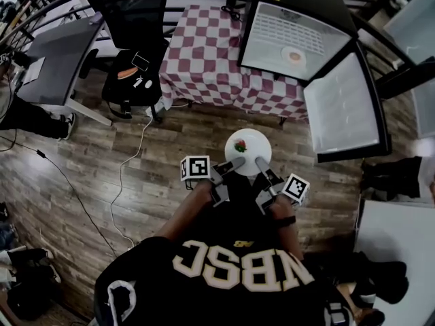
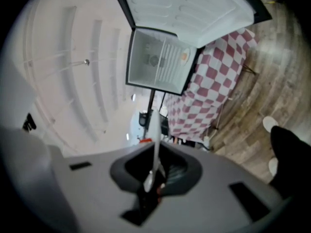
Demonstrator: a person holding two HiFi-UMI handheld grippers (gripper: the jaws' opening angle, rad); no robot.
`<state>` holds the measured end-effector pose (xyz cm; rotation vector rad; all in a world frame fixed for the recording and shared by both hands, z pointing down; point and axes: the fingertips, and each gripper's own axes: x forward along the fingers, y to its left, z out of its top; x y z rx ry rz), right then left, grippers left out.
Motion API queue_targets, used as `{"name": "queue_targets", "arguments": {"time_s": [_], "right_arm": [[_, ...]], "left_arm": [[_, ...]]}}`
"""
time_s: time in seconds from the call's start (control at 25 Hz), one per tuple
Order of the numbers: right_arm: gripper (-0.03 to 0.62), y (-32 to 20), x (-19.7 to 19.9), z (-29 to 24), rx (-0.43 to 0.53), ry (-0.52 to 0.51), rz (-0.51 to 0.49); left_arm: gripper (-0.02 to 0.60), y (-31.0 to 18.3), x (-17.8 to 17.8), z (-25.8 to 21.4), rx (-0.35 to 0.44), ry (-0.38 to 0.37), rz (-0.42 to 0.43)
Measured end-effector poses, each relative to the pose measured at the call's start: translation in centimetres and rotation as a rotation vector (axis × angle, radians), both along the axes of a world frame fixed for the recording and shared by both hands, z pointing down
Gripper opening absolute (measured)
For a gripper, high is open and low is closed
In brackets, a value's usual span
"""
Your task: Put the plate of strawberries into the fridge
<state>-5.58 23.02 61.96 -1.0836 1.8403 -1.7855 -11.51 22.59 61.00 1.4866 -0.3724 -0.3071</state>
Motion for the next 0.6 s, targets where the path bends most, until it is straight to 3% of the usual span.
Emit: {"name": "queue_targets", "arguments": {"time_s": [0.2, 0.6], "right_arm": [[0.041, -5.3, 1.6, -0.3, 0.019, -0.086, -0.005], [0.043, -15.9, 8.2, -3.4, 0.116, -0.089, 0.009]], "left_arm": [[0.035, -5.2, 1.8, -0.9, 0.011, -0.008, -0.024], [0.035, -15.7, 8.5, -3.8, 0.017, 0.013, -0.037]]}}
